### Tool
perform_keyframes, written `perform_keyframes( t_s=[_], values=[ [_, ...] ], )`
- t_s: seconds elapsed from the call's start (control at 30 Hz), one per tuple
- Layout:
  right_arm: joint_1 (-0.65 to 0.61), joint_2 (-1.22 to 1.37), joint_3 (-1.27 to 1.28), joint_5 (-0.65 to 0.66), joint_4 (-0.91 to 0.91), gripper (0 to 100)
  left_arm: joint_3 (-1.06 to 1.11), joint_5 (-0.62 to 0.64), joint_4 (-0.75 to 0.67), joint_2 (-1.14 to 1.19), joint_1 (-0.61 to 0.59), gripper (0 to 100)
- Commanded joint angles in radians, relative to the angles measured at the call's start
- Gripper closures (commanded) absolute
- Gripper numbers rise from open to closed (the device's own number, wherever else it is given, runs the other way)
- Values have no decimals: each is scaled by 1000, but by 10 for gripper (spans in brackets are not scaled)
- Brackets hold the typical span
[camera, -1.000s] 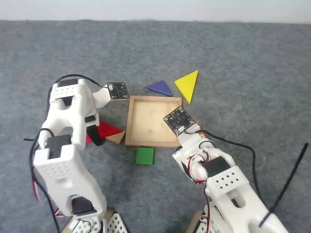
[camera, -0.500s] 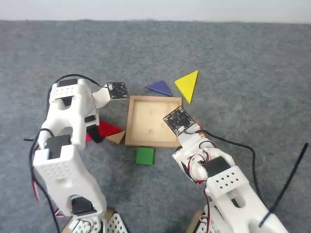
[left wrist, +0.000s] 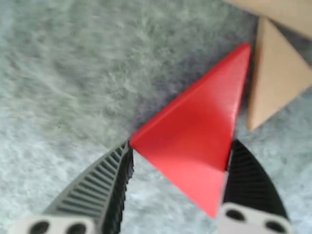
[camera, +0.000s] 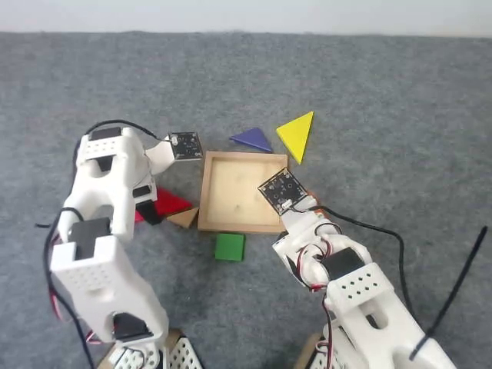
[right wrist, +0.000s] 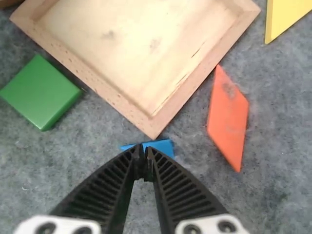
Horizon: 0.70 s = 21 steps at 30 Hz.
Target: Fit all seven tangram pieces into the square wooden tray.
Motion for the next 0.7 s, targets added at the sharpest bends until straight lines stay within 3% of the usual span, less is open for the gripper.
perform_keyframes(
  t_s=[0.0,0.43,0.67],
  values=[
    [12,5,-43,-2,-21,992,18,-6,-6,-84,-5,728],
    [12,5,-41,-2,-21,992,47,0,-5,-186,0,763],
    [12,5,-41,-2,-21,992,44,0,-46,-150,11,615]
  ],
)
